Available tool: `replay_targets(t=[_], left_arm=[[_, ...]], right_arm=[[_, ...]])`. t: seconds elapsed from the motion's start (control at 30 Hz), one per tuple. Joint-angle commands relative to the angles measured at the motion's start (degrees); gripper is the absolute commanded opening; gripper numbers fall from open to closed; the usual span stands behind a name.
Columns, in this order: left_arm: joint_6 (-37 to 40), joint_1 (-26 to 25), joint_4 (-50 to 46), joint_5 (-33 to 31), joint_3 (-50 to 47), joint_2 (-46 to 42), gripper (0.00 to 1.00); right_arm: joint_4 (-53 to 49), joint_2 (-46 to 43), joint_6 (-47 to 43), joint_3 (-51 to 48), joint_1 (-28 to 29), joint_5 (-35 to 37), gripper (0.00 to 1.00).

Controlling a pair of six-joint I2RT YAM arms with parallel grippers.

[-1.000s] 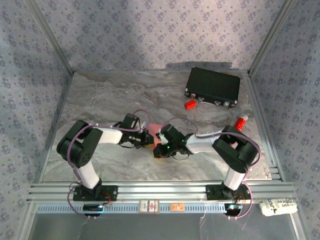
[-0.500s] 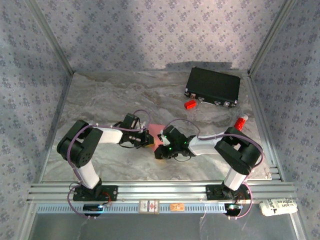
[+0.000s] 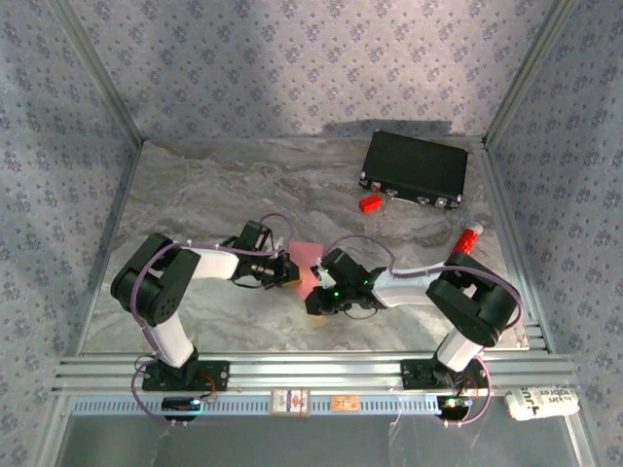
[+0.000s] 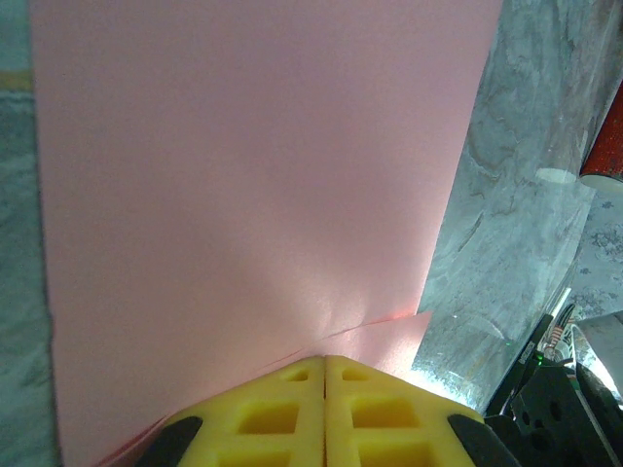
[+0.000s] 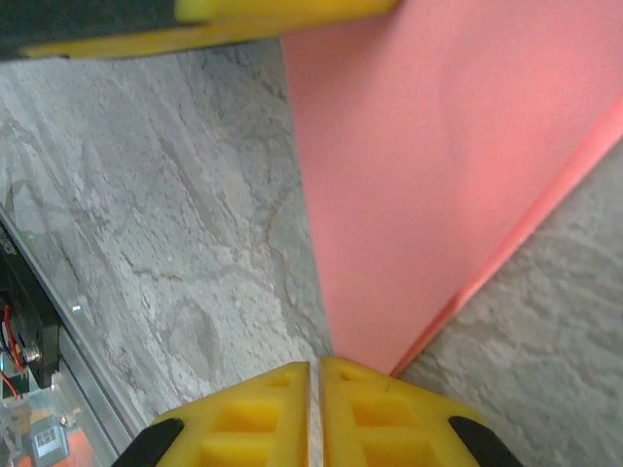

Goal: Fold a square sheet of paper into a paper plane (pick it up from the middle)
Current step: Third fold the triangle at the center of the table.

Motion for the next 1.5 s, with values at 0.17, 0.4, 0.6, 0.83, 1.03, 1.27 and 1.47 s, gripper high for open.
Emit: replay_targets(t=[0.17, 0.4, 0.6, 0.83, 1.03, 1.27, 1.47], left_arm=[[0.54, 0.04, -5.58, -4.09, -1.23, 2.43, 0.07], [-1.71, -0.07, -3.00, -4.41, -2.62, 1.26, 0.07], [-1.77, -0.09, -2.74, -4.37, -2.77, 1.09, 0.07], [-1.53, -0.09, -2.92, -4.19, -2.31, 0.57, 0.07], [-2.63, -0.10, -1.19, -2.81, -1.71, -1.23, 0.08], [-3.34, -0.30, -1.14, -3.12, -1.03, -8.70, 0.21], [-4.53, -3.47, -0.11, -2.68, -3.63, -9.44, 0.08]], right_arm=[[-5.57, -5.33, -0.94, -2.31, -0.03, -2.13, 0.13], [-6.37, -6.75, -0.86, 2.62, -0.20, 0.33, 0.13], [-7.05, 0.46, 0.03, 8.92, -0.17, 3.26, 0.12], [-9.12, 4.48, -0.07, 9.61, -0.94, 3.01, 0.10], [-7.62, 4.87, 0.58, 4.48, -2.45, 1.59, 0.05], [-5.45, 4.97, -0.32, 3.48, -4.06, -1.78, 0.04], [-4.47, 4.99, -0.41, 3.64, -4.77, -2.79, 0.04]])
